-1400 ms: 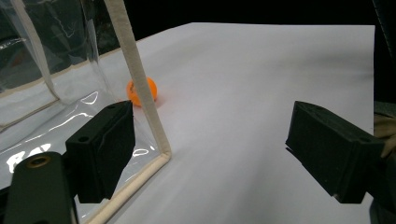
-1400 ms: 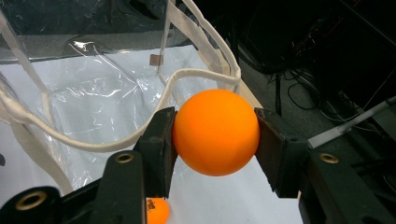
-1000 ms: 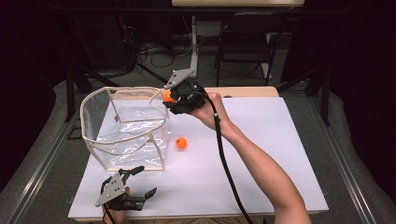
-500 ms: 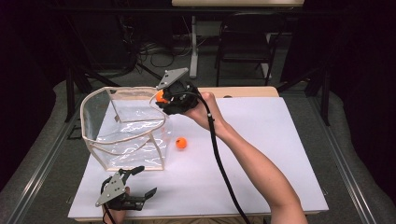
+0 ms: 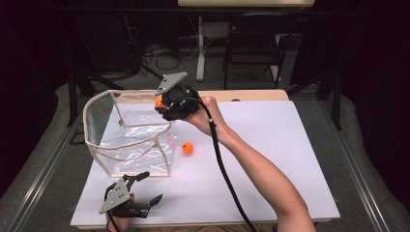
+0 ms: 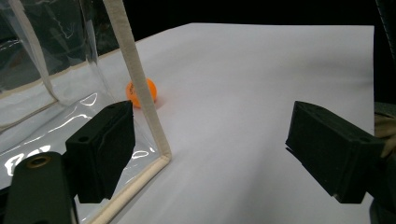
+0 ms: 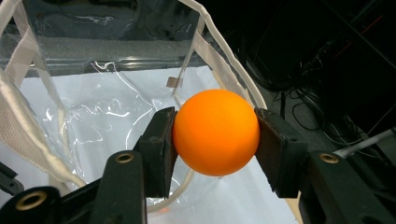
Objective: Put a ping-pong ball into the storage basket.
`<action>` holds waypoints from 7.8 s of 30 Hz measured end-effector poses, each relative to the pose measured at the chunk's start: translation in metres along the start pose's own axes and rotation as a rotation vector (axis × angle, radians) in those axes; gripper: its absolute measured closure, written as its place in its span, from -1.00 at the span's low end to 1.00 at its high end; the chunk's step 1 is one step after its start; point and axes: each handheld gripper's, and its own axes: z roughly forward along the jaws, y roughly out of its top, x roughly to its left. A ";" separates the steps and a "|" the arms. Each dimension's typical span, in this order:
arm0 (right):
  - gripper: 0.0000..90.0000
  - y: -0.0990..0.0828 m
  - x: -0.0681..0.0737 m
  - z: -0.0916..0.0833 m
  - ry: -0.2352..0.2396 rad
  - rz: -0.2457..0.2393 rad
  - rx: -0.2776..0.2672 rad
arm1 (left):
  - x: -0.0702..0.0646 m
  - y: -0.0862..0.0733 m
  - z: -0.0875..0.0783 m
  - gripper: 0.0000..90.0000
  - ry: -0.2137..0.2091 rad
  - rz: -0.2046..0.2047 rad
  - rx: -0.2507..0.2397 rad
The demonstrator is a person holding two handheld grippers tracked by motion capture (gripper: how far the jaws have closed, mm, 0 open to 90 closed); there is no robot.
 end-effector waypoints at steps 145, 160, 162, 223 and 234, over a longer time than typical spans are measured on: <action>-0.92 -0.002 0.004 0.022 0.156 0.119 0.072 | 0.000 0.000 0.001 -0.65 -0.009 0.001 0.000; -0.96 -0.027 0.002 0.000 0.146 0.132 0.060 | 0.000 0.000 0.003 -0.65 -0.014 0.001 0.008; -0.97 -0.031 0.001 -0.003 0.143 0.141 0.057 | 0.000 0.000 0.003 -0.65 -0.014 0.003 0.009; -1.00 -0.168 0.033 -0.034 0.126 0.261 0.077 | -0.002 0.000 0.004 -0.65 -0.007 0.001 0.013; -1.00 -0.182 0.037 -0.028 0.134 0.276 0.086 | -0.002 0.000 0.002 -0.65 -0.003 -0.004 0.006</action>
